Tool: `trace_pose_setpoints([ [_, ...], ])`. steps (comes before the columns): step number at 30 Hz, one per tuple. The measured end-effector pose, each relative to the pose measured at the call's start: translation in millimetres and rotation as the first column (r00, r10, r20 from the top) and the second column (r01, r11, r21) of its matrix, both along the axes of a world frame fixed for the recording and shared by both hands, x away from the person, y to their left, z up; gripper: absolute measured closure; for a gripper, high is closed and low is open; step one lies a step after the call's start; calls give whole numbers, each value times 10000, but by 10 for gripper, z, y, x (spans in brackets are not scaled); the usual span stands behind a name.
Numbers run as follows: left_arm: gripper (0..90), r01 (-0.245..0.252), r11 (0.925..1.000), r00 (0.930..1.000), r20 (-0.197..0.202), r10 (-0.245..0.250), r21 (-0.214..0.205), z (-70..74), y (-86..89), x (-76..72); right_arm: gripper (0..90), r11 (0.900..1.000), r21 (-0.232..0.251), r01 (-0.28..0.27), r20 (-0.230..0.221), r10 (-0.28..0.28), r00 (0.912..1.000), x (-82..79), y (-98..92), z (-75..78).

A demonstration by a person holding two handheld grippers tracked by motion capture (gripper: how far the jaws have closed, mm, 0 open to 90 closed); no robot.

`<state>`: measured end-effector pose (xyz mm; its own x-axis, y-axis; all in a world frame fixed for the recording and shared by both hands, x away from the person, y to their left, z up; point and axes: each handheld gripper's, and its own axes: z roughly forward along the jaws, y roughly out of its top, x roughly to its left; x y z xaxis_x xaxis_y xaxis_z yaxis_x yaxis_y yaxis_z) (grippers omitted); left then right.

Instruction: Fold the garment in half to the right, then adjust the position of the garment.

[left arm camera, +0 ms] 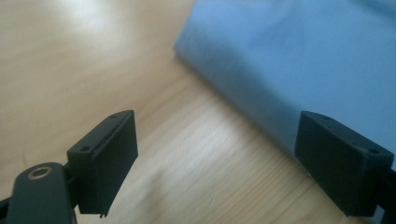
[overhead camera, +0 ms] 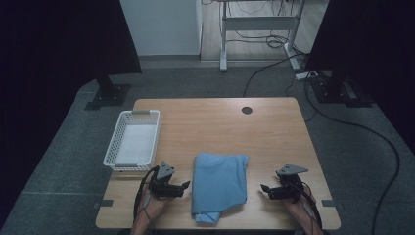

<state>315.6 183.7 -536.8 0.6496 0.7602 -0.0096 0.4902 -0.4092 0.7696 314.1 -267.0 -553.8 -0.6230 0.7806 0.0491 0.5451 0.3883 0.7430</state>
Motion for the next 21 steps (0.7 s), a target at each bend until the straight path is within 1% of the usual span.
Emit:
trace_pose_setpoints([
  [3,140,63,9998,9998,-200,-59,189,-98,20,-27,118,9999,-142,7,-109,-8,9999,-24,-25,-53],
  [4,141,92,9995,9996,-285,-83,304,-132,19,-31,117,9999,-130,-12,32,13,10000,-35,-32,-68],
  [5,142,119,9986,9994,-342,-102,512,-165,16,-34,116,9999,-137,-23,88,24,10000,-41,-33,-73],
  [6,143,132,9977,9995,-287,-113,666,-180,12,-39,114,9998,-199,-52,106,54,9999,-44,-30,-73],
  [7,136,157,9979,9995,-297,-138,634,-179,18,-38,109,9995,-309,-110,170,115,9998,-46,-21,-77],
  [8,149,141,9980,9995,-284,-123,623,-179,22,-37,96,9990,-403,-169,203,177,9996,-48,-8,-82],
  [10,159,111,9980,9995,-298,-93,626,-179,28,-32,89,9989,-422,-207,192,216,9996,-44,-3,-83],
  [11,147,55,9977,9993,-359,-31,670,-182,24,-26,84,9989,-418,-213,183,221,9996,-43,-3,-83],
  [13,71,26,9971,9991,-431,7,759,-186,20,-15,43,9984,-484,-288,118,294,9995,-41,7,-87],
  [15,70,-8,9971,9991,-433,41,759,-186,19,-21,0,9974,-558,-453,2,454,9990,-39,17,-93],
  [21,77,-380,9966,9983,-418,412,735,-186,16,-48,0,9969,-575,-545,-24,544,9985,-43,16,-92],
])
